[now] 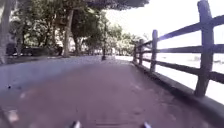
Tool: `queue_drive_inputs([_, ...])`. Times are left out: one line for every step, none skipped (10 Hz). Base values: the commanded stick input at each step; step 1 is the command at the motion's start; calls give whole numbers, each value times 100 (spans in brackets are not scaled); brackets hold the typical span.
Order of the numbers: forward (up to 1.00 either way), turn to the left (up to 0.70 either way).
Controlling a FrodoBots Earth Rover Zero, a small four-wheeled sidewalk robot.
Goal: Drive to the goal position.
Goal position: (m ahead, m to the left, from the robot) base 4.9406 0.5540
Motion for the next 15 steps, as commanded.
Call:
queue_drive_inputs([70, 0])
queue_drive_inputs([70, 0])
queue_drive_inputs([70, 0])
queue_drive_inputs([70, 0])
queue_drive_inputs([70, 0])
queue_drive_inputs([70, 0])
queue_drive_inputs([70, 0])
queue_drive_inputs([70, 0])
queue_drive_inputs([70, -6])
queue_drive_inputs([70, -35])
queue_drive_inputs([70, -35])
queue_drive_inputs([70, -24])
queue_drive_inputs([70, 0])
queue_drive_inputs([70, 0])
queue_drive_inputs([70, 0])
